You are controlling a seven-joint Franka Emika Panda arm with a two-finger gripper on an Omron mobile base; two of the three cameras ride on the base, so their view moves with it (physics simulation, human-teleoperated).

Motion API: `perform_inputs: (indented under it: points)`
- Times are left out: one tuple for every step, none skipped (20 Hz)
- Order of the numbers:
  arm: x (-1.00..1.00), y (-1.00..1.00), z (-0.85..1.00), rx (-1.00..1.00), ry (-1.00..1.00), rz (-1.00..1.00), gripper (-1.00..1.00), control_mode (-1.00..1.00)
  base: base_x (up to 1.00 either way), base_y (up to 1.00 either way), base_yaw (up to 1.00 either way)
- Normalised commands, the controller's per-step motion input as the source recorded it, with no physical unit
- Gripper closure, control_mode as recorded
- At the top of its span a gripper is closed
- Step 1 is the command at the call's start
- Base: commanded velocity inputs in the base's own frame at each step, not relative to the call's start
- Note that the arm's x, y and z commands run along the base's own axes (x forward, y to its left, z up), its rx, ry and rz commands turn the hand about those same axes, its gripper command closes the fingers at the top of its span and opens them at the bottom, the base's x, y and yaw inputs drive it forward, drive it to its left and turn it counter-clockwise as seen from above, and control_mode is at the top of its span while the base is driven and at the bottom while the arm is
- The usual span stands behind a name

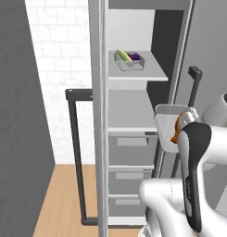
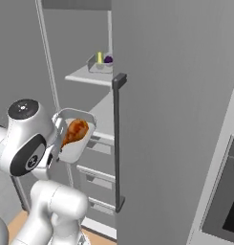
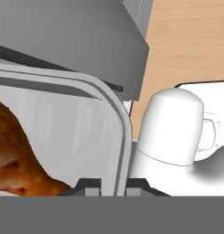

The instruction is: Take the meat container that has the chicken drumstick and place it on the second highest rack of the freezer. Then take the vegetable container that has the corn and eggplant and place it on the highest rack of the freezer.

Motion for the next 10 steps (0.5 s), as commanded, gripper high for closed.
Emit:
perform_inputs:
  points:
    - [0.0, 0.0, 0.0, 0.0, 0.0, 0.0, 1.0, 1.0, 0.45, 0.0, 0.0]
    - [0.0, 0.0, 0.0, 0.0, 0.0, 0.0, 1.0, 1.0, 0.45, 0.0, 0.0]
    - [0.0, 0.0, 0.0, 0.0, 0.0, 0.0, 1.0, 1.0, 0.44, 0.0, 0.0]
    - [0.0, 0.0, 0.0, 0.0, 0.0, 0.0, 1.0, 1.0, 0.42, 0.0, 0.0]
    - [0.0, 0.0, 0.0, 0.0, 0.0, 0.0, 1.0, 1.0, 0.44, 0.01, 0.01]
    - [0.49, 0.11, -0.31, -0.01, 0.04, 0.03, 1.0, -1.0, 0.0, 0.0, 0.0]
    - [0.51, 0.24, -0.43, -0.04, 0.06, 0.06, 1.0, -1.0, 0.0, 0.0, 0.0]
    - [0.51, 0.37, -0.51, -0.08, 0.07, 0.07, 1.0, -1.0, 0.0, 0.0, 0.0]
    - [0.48, 0.35, -0.48, -0.07, 0.05, 0.07, 1.0, -1.0, 0.0, 0.0, 0.0]
    - [0.49, 0.32, -0.45, -0.06, 0.05, 0.07, 1.0, -1.0, 0.0, 0.0, 0.0]
